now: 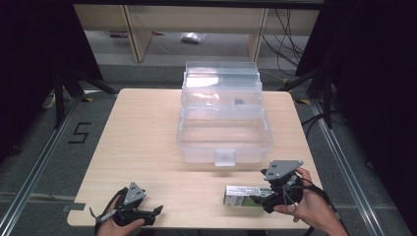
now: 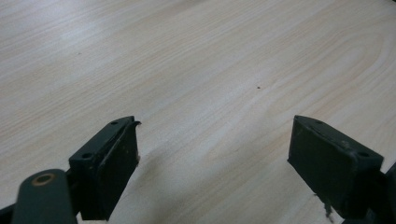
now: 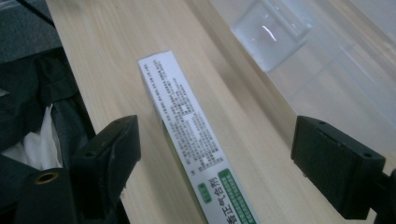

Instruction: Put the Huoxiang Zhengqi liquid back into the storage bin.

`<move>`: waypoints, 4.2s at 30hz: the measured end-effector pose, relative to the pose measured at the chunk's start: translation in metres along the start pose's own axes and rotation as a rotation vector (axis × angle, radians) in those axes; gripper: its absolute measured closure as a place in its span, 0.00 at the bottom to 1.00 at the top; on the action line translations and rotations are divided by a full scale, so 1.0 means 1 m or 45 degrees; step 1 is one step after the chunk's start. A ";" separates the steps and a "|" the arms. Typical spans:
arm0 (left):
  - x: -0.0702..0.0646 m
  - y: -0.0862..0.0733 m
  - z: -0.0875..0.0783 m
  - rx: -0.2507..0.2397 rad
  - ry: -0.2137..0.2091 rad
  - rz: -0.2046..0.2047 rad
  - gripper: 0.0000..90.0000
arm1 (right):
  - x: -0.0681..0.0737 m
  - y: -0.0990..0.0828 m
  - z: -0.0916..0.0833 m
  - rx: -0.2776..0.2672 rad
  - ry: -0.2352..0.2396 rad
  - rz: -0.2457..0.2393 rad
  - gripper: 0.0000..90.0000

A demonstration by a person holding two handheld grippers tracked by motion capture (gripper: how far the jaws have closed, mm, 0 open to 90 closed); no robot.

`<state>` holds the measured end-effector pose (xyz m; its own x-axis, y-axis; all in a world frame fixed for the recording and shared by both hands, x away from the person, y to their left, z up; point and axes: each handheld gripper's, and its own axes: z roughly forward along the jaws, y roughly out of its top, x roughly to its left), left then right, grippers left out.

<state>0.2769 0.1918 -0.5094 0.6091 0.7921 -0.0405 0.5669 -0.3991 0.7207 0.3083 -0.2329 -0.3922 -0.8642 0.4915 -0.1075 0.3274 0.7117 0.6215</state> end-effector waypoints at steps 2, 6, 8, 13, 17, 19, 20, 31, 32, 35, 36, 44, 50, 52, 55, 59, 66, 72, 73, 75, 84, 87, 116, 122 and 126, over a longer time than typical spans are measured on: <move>0.000 0.000 0.000 -0.009 0.002 -0.016 0.17 | 0.001 0.004 0.003 0.040 0.021 -0.020 0.19; 0.000 0.000 0.000 -0.011 0.003 -0.016 0.17 | 0.003 0.008 0.009 0.073 0.026 -0.034 0.19; 0.000 0.000 0.000 -0.026 0.004 -0.023 0.17 | 0.004 0.011 0.012 0.119 0.040 -0.074 0.23; -0.001 0.000 0.000 -0.011 0.002 -0.020 0.17 | 0.007 0.013 0.017 0.170 0.060 -0.115 0.24; 0.000 0.000 0.000 -0.007 0.001 -0.007 0.17 | 0.008 0.016 0.023 0.253 0.074 -0.141 0.24; 0.000 0.000 0.000 -0.011 0.003 -0.018 0.17 | 0.007 0.016 0.025 0.257 0.081 -0.151 0.24; 0.000 0.000 0.000 -0.016 0.003 -0.021 0.17 | 0.007 0.016 0.027 0.266 0.088 -0.158 0.24; 0.002 0.000 0.000 0.008 0.016 0.001 0.17 | 0.006 0.018 0.044 0.370 0.125 -0.210 0.32; 0.002 0.001 0.000 0.007 0.016 0.003 0.17 | 0.006 0.018 0.045 0.385 0.127 -0.192 0.33; 0.001 0.000 0.000 0.010 0.016 0.005 0.17 | 0.005 0.019 0.048 0.412 0.150 -0.200 0.34; 0.002 0.000 0.000 0.008 0.015 0.003 0.17 | 0.002 0.019 0.052 0.421 0.159 -0.228 0.36; 0.002 0.001 0.000 0.019 0.004 0.009 0.17 | 0.003 0.020 0.058 0.499 0.169 -0.176 0.43; 0.001 0.000 0.000 0.006 0.011 0.000 0.17 | 0.001 0.020 0.061 0.499 0.189 -0.205 0.48; 0.002 0.001 0.000 0.019 0.019 0.006 0.17 | 0.001 0.019 0.063 0.512 0.201 -0.211 0.52; 0.002 0.000 0.001 -0.001 0.015 0.008 0.17 | 0.002 0.019 0.062 0.531 0.181 -0.171 0.54; 0.002 0.001 0.000 0.008 0.013 0.008 0.17 | 0.001 0.019 0.063 0.549 0.194 -0.180 0.58; 0.001 0.000 0.001 0.000 0.011 0.006 0.17 | 0.002 0.020 0.065 0.572 0.202 -0.296 0.69; 0.001 0.000 0.001 0.003 0.012 0.009 0.17 | 0.003 0.025 0.060 0.562 0.208 -0.352 0.71; 0.001 0.000 0.001 0.003 0.012 0.009 0.17 | 0.003 0.025 0.060 0.562 0.208 -0.352 0.71; 0.002 0.000 0.001 -0.001 0.018 0.007 0.17 | 0.000 0.028 0.057 0.552 0.214 -0.359 0.71; 0.003 0.001 -0.001 -0.005 0.016 0.010 0.17 | -0.007 0.048 0.044 0.526 0.239 -0.323 0.71; 0.002 0.001 -0.001 -0.007 0.016 0.005 0.17 | -0.011 0.053 0.044 0.506 0.251 -0.361 0.71; 0.002 0.001 -0.001 0.003 0.001 0.010 0.17 | -0.042 0.124 0.017 0.474 0.231 -0.395 0.71; 0.003 0.001 -0.002 0.003 0.003 0.003 0.17 | -0.050 0.136 0.014 0.454 0.220 -0.419 0.71; 0.003 0.001 -0.002 -0.001 0.004 0.007 0.17 | -0.052 0.144 0.013 0.449 0.219 -0.413 0.71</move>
<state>0.2779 0.1943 -0.5079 0.6107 0.7912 -0.0344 0.5630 -0.4032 0.7214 0.4057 -0.1496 -0.3068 -0.9834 0.1488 -0.1037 0.1155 0.9546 0.2744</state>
